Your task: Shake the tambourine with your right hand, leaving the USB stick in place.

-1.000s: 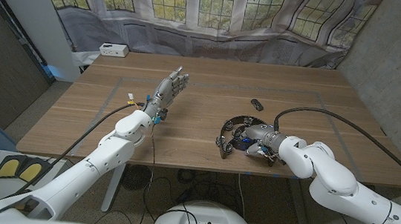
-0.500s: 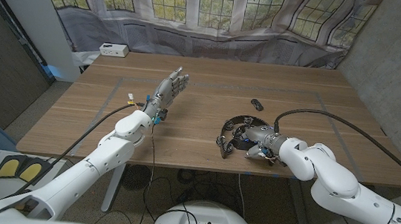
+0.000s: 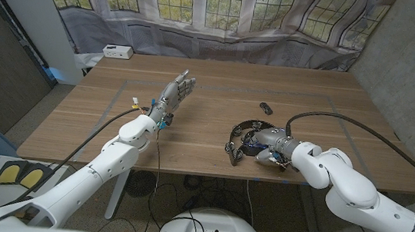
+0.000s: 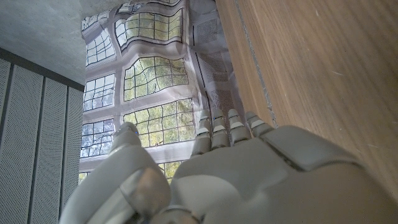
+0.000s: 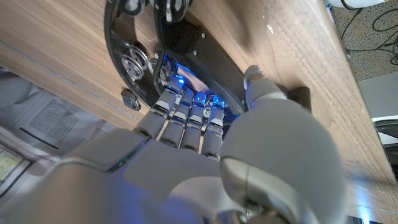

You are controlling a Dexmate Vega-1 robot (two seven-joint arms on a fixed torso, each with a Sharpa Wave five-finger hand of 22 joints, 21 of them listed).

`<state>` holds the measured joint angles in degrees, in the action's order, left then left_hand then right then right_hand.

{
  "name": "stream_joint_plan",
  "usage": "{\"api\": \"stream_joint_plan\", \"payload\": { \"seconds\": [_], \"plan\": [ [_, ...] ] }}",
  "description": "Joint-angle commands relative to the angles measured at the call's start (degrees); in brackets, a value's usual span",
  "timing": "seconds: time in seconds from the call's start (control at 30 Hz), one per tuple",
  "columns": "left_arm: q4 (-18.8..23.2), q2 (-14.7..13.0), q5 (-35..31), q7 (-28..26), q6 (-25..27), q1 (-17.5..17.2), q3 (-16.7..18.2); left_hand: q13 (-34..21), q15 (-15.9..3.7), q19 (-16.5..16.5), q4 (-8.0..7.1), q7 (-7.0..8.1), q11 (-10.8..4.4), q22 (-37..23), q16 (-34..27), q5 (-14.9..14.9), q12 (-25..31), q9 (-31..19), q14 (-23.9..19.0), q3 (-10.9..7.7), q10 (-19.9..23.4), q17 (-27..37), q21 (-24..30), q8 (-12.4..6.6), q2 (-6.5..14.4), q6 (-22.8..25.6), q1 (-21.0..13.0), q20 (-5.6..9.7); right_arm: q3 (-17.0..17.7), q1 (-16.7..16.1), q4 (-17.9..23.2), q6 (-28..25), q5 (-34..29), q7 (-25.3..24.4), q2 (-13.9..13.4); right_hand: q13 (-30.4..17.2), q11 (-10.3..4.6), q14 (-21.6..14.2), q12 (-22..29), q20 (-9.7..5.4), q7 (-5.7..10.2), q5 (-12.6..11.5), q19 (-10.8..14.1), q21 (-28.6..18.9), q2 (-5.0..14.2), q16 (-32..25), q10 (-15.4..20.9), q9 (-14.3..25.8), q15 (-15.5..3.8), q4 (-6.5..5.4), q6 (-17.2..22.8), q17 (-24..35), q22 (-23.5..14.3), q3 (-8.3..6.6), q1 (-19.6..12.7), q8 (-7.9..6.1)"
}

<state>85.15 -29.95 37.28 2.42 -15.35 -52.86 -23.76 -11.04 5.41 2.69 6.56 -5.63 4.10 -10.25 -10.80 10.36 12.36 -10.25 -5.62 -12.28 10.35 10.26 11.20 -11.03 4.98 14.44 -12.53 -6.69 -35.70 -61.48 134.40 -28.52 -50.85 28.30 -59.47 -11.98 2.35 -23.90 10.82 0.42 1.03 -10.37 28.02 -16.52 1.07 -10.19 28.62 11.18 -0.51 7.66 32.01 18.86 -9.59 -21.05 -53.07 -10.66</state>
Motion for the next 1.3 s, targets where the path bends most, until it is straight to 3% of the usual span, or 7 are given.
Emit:
{"api": "stream_joint_plan", "payload": {
  "seconds": [0.03,0.33,0.63,0.87,1.03,1.3],
  "plan": [
    [0.24,-0.41,0.22,0.23,-0.34,-0.4,0.36,-0.27,-0.1,-0.2,0.05,0.24,0.12,-0.15,-0.1,0.03,-0.04,-0.14,-0.37,-0.46,0.36,0.09,0.24,-0.04,0.28,0.5,0.22,0.15,2.51,-1.76,3.12,0.17,-1.28,-0.55,-0.32,-0.12,0.17,0.43,0.03,0.24,-0.18,-0.32,0.89,0.14,0.19,-0.2,-0.35,0.09,-0.02,-0.45,-0.41,-0.09,-0.01,-0.22,0.45,0.12],
    [0.93,-1.21,0.4,0.55,-0.13,-0.76,0.7,-0.27,-0.15,-0.21,0.05,0.3,0.16,-0.15,-0.1,0.02,-0.04,-0.14,-0.43,-0.51,0.41,0.09,0.24,-0.02,0.28,0.52,0.23,0.17,4.73,-3.85,4.83,-0.69,-1.64,-2.74,0.38,-0.1,0.14,0.68,0.08,0.29,-0.3,-0.31,1.11,0.38,0.36,-0.3,-0.87,0.09,0.06,-0.55,-1.06,-0.27,-0.02,-0.29,0.84,0.19],
    [0.9,-1.41,0.82,1.32,-0.4,-0.83,0.85,-0.27,-0.23,-0.17,0.05,0.34,0.16,-0.15,-0.05,0.02,-0.06,-0.14,-0.33,-0.55,0.37,0.08,0.23,0.04,0.28,0.44,0.24,-0.06,9.47,-8.38,6.22,-4.05,1.78,-9.54,1.48,-0.06,0.09,1.47,0.08,0.19,-0.36,-0.29,1.75,0.57,0.54,-0.25,-1.71,0.1,0.04,-0.62,-2.29,-0.51,-0.04,-0.4,1.32,0.38],
    [0.95,-1.69,1.03,1.81,-0.33,-0.93,0.89,-0.27,-0.2,-0.19,0.05,0.35,0.11,-0.15,-0.06,0.01,-0.09,-0.14,-0.36,-0.57,0.33,0.09,0.24,0.06,0.27,0.42,0.25,-0.04,11.96,-10.99,7.04,-5.08,3.96,-14.71,1.42,-0.02,0.33,2.47,0.14,0.01,-1.4,-0.17,1.87,1.18,0.81,-0.38,-2.89,0.12,0.27,-1.21,-4.45,-0.73,-0.08,-0.15,2.87,0.6],
    [0.97,-2.04,1.31,2.4,-0.23,-1.05,0.96,-0.27,-0.22,-0.16,0.05,0.34,0.11,-0.15,-0.04,0.01,-0.14,-0.14,-0.31,-0.59,0.22,0.09,0.23,0.08,0.26,0.42,0.26,-0.02,14.02,-13.31,7.09,-4.78,7.14,-20.12,2.57,0.05,0.62,4.11,0.04,-0.08,-2.13,-0.16,1.61,2.03,0.73,-0.2,-4.56,0.1,0.43,-1.37,-7.97,-1.15,-0.1,0.0,4.12,0.94],
    [2.35,-2.97,2.27,2.73,-0.75,-2.24,2.07,-0.27,-0.15,-0.14,0.05,0.4,0.05,-0.15,0.0,0.01,-0.13,-0.14,-0.22,-0.62,0.25,0.09,0.23,0.08,0.25,0.44,0.26,0.09,18.12,-17.32,5.22,0.15,15.15,-31.85,5.81,0.12,1.16,5.94,0.17,-0.23,-3.96,0.01,1.24,3.17,1.71,-0.51,-6.56,0.05,1.1,-2.81,-12.39,-1.28,-0.16,0.63,7.43,0.87]
  ]
}}
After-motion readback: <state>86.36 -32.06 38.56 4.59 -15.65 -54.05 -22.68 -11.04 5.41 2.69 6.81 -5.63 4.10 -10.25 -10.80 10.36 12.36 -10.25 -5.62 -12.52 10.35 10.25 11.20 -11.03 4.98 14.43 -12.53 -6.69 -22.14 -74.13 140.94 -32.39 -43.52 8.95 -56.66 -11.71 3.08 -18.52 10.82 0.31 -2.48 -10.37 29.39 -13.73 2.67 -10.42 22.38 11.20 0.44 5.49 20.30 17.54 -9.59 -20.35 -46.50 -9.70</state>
